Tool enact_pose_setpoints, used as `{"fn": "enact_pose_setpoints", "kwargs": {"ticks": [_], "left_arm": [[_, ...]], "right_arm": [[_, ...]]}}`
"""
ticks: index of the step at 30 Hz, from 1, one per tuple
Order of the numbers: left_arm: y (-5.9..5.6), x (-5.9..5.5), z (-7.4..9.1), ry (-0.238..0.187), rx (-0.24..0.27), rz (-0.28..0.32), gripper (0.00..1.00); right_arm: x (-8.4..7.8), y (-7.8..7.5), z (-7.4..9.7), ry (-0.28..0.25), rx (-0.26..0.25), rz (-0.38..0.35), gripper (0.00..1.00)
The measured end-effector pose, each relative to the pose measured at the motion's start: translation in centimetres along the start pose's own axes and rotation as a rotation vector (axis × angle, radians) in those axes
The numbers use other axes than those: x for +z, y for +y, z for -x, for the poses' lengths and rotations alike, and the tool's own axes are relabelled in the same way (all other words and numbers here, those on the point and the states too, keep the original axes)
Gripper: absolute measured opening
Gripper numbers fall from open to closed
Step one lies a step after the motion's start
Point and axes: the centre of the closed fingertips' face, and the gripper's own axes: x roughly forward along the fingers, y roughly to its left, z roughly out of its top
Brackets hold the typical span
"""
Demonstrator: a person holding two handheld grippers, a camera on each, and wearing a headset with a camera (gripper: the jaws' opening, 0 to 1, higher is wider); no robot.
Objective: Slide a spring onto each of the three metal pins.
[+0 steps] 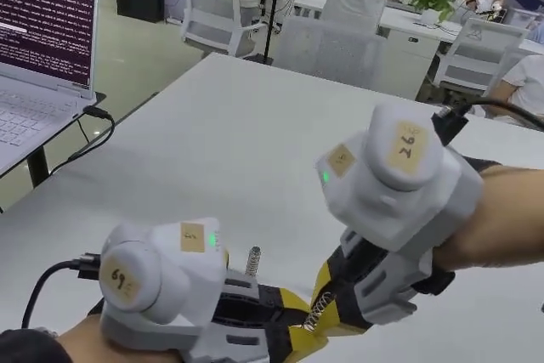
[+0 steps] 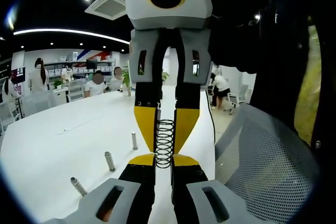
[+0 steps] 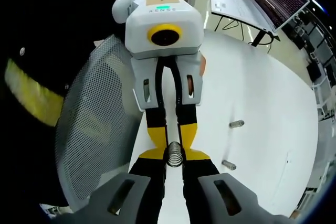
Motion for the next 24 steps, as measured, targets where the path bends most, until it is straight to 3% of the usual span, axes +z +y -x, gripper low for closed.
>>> {"fn": "enact_pose_setpoints", "kwargs": {"ticks": [11,24], "left_arm": [[-0.1,-0.3,-0.1,0.014,-0.005,-0.008,0.04],[-0.1,-0.3,-0.1,0.011,-0.009,0.015,0.19]], "right_arm": [[-0.3,0.2,-0.2,0.045,0.012,0.015,0.08],[-1.5,-0.3,0.1,0.07,-0.003,-0.003,0.08]]}}
